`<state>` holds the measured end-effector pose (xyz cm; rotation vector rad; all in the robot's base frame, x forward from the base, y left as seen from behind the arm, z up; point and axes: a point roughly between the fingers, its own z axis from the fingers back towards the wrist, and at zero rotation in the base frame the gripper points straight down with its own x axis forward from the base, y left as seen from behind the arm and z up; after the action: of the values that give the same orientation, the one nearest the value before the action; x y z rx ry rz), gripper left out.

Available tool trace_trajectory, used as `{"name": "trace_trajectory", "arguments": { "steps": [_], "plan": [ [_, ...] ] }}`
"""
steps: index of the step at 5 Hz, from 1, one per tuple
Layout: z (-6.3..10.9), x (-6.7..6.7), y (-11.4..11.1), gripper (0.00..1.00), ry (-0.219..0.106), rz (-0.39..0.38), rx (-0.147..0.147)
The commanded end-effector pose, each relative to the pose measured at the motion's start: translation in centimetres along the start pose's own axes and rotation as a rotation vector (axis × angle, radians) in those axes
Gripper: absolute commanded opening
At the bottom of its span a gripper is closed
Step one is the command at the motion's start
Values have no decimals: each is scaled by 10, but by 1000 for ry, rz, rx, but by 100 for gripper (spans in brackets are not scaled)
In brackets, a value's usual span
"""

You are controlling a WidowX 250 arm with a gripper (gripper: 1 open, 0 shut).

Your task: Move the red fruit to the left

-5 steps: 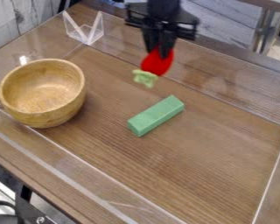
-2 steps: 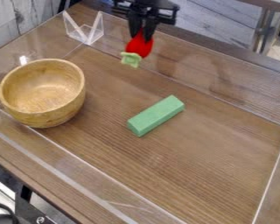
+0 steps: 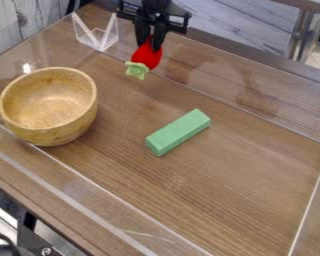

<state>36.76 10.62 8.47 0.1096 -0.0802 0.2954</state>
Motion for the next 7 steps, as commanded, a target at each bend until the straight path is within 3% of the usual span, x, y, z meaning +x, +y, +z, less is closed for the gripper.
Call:
{"name": "trace_trajectory", "arguments": {
  "steps": [1,2,3,4,5,6,7],
  "plan": [
    [3,-2,-2,0,-24,-23,4],
    [-1,-3,-16,0,-12,-44,-2],
    [0,-3,-28,100,-7,-66,-17],
    [9,4,-16,0,-8,-89,-37],
    [14,6,-6,0,-3,-112,-37],
    [-2,8,3,100,19,-84,-40],
    [-6,11,10,100,25,-57,-57]
  ]
}}
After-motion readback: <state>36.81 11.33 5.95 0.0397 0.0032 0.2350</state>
